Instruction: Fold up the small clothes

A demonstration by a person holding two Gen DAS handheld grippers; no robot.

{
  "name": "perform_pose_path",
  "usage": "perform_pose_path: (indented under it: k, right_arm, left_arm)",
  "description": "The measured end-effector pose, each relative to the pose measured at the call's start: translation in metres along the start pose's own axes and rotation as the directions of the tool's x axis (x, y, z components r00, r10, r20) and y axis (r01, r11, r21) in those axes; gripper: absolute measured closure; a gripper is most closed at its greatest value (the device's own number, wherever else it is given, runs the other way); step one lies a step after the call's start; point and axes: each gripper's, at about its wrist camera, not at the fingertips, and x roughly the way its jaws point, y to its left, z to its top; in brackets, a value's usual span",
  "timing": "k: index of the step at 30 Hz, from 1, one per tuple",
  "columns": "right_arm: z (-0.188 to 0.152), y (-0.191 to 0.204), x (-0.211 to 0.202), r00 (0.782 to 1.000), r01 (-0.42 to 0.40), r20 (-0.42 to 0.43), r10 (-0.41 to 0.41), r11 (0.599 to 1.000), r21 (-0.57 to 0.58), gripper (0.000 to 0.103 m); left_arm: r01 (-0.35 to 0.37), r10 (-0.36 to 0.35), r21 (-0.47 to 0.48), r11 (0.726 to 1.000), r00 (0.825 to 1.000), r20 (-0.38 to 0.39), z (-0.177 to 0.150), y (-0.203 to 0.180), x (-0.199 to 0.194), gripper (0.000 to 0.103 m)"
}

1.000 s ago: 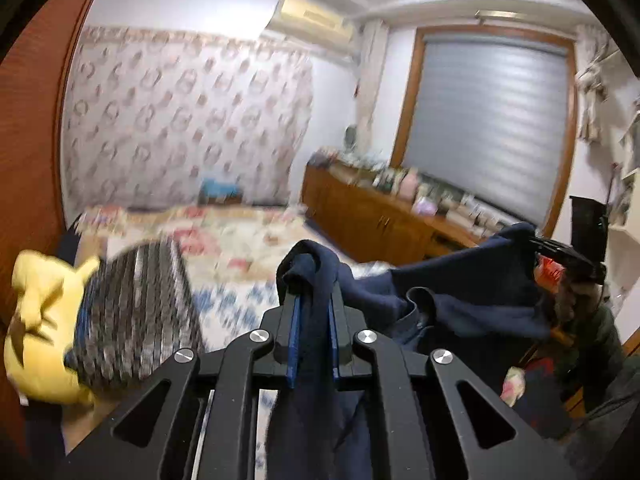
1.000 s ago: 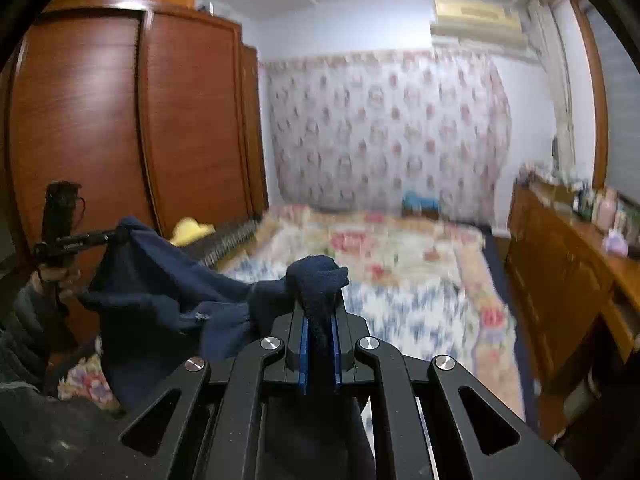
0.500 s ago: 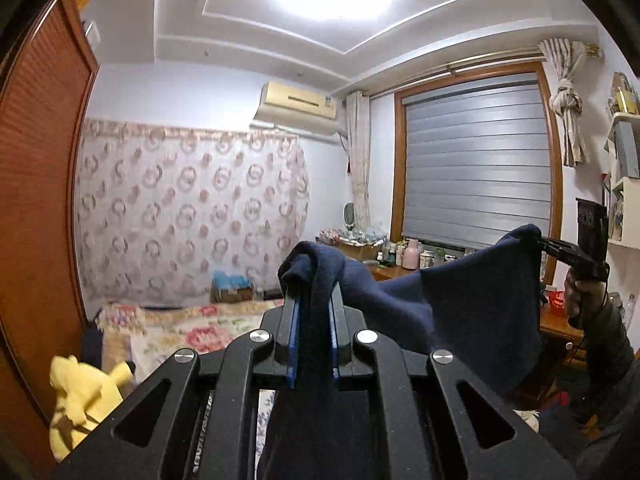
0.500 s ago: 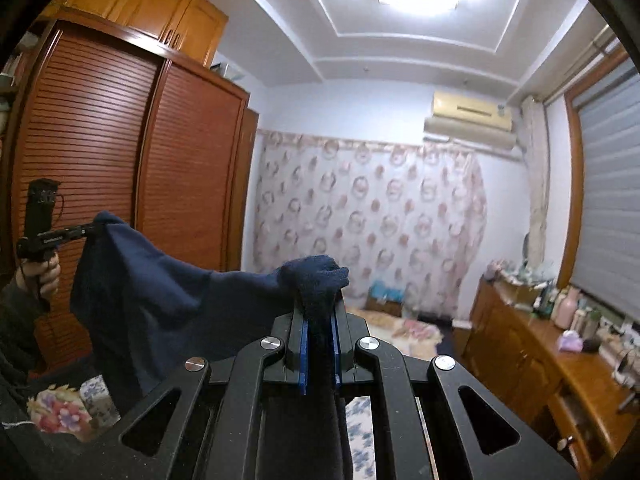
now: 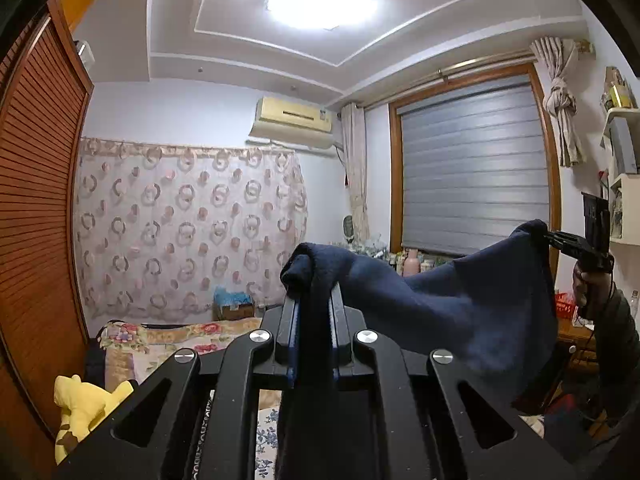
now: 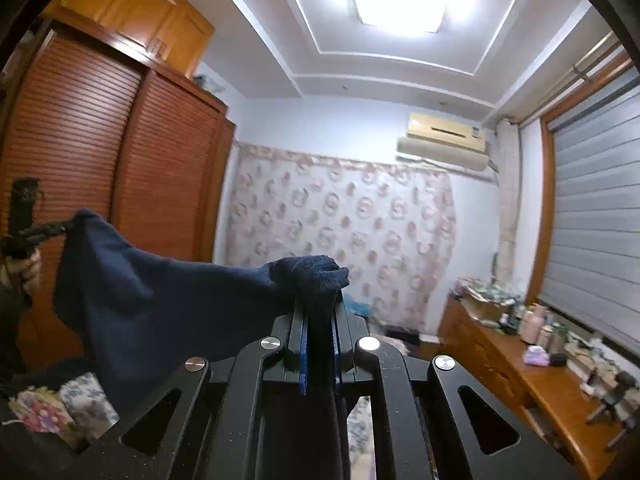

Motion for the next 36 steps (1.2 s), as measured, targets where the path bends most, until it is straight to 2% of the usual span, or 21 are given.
perform_pose_path:
  k: [2, 6, 9, 10, 12, 13, 15, 16, 17, 19, 21, 23, 24, 25, 27, 28, 29, 32, 36]
  right_arm:
    - [-0.004, -0.004, 0.016, 0.999, 0.024, -0.040, -0.024, 1.000, 0.000, 0.094]
    - [-0.023, -0.012, 0.072, 0.987, 0.052, -0.154, -0.051, 0.999, 0.005, 0.094]
    - [-0.057, -0.015, 0.130, 0.958, 0.069, -0.279, -0.065, 0.998, 0.004, 0.094]
    - [-0.071, -0.015, 0.151, 0.945, 0.069, -0.321, -0.063, 0.998, 0.007, 0.094]
    - [-0.104, -0.015, 0.196, 0.913, 0.075, -0.403, -0.068, 0.997, 0.002, 0.094]
    - [-0.127, -0.013, 0.225, 0.887, 0.085, -0.456, -0.075, 0.996, 0.001, 0.094]
    - [-0.163, -0.010, 0.272, 0.829, 0.108, -0.552, -0.088, 0.994, 0.004, 0.085]
    - [-0.175, -0.009, 0.288, 0.804, 0.120, -0.586, -0.099, 0.993, -0.003, 0.078]
    - [-0.192, -0.006, 0.306, 0.778, 0.135, -0.618, -0.109, 0.991, -0.005, 0.074]
    - [-0.214, -0.001, 0.325, 0.745, 0.167, -0.654, -0.131, 0.986, -0.007, 0.067]
    - [-0.223, 0.005, 0.330, 0.738, 0.169, -0.664, -0.117, 0.986, 0.013, 0.059]
    - [-0.227, 0.013, 0.327, 0.742, 0.151, -0.664, -0.094, 0.988, 0.028, 0.053]
    - [-0.226, 0.013, 0.324, 0.744, 0.145, -0.662, -0.086, 0.989, 0.035, 0.053]
    - [-0.227, 0.012, 0.318, 0.745, 0.142, -0.663, -0.079, 0.989, 0.042, 0.053]
    - [-0.226, 0.016, 0.304, 0.751, 0.133, -0.658, -0.061, 0.989, 0.060, 0.053]
    - [-0.226, 0.009, 0.293, 0.761, 0.123, -0.647, -0.047, 0.990, 0.072, 0.053]
    - [-0.226, 0.015, 0.282, 0.771, 0.108, -0.636, -0.031, 0.991, 0.082, 0.053]
    - [-0.244, 0.000, 0.260, 0.773, 0.100, -0.634, 0.002, 0.987, 0.125, 0.053]
    - [-0.278, -0.013, 0.246, 0.752, 0.106, -0.657, 0.043, 0.977, 0.186, 0.053]
  left_arm:
    - [-0.019, 0.020, 0.016, 1.000, 0.999, -0.041, -0.007, 0.003, 0.023, 0.090]
    - [-0.038, 0.037, -0.002, 0.999, 0.990, -0.139, -0.036, 0.016, 0.069, 0.090]
    - [-0.062, 0.061, 0.005, 0.998, 0.968, -0.243, -0.078, 0.030, 0.119, 0.090]
    - [-0.073, 0.077, 0.026, 0.997, 0.954, -0.290, -0.101, 0.035, 0.144, 0.089]
    - [-0.097, 0.102, 0.030, 0.995, 0.924, -0.368, -0.137, 0.047, 0.185, 0.089]
    - [-0.110, 0.112, 0.029, 0.994, 0.908, -0.404, -0.150, 0.051, 0.203, 0.088]
    - [-0.120, 0.109, 0.009, 0.993, 0.871, -0.479, -0.180, 0.061, 0.232, 0.088]
    - [-0.124, 0.097, -0.021, 0.992, 0.858, -0.505, -0.196, 0.067, 0.243, 0.088]
    - [-0.124, 0.090, -0.032, 0.992, 0.852, -0.515, -0.202, 0.067, 0.245, 0.088]
    - [-0.112, 0.062, -0.060, 0.992, 0.840, -0.540, -0.216, 0.067, 0.244, 0.070]
    - [-0.089, 0.032, -0.079, 0.993, 0.839, -0.543, -0.221, 0.060, 0.236, 0.062]
    - [-0.083, 0.022, -0.084, 0.993, 0.833, -0.553, -0.224, 0.056, 0.229, 0.059]
    - [-0.083, 0.021, -0.086, 0.993, 0.828, -0.560, -0.226, 0.054, 0.223, 0.055]
    - [-0.082, 0.016, -0.089, 0.993, 0.821, -0.571, -0.228, 0.051, 0.216, 0.044]
    - [-0.075, 0.006, -0.097, 0.992, 0.819, -0.573, -0.234, 0.050, 0.206, 0.038]
    - [-0.074, 0.001, -0.102, 0.992, 0.818, -0.575, -0.236, 0.049, 0.199, 0.035]
    - [-0.073, -0.005, -0.111, 0.991, 0.815, -0.580, -0.240, 0.047, 0.194, 0.034]
    - [-0.081, -0.006, -0.118, 0.990, 0.799, -0.601, -0.254, 0.046, 0.183, 0.033]
    - [-0.108, -0.001, -0.139, 0.984, 0.786, -0.618, -0.276, 0.039, 0.166, 0.033]
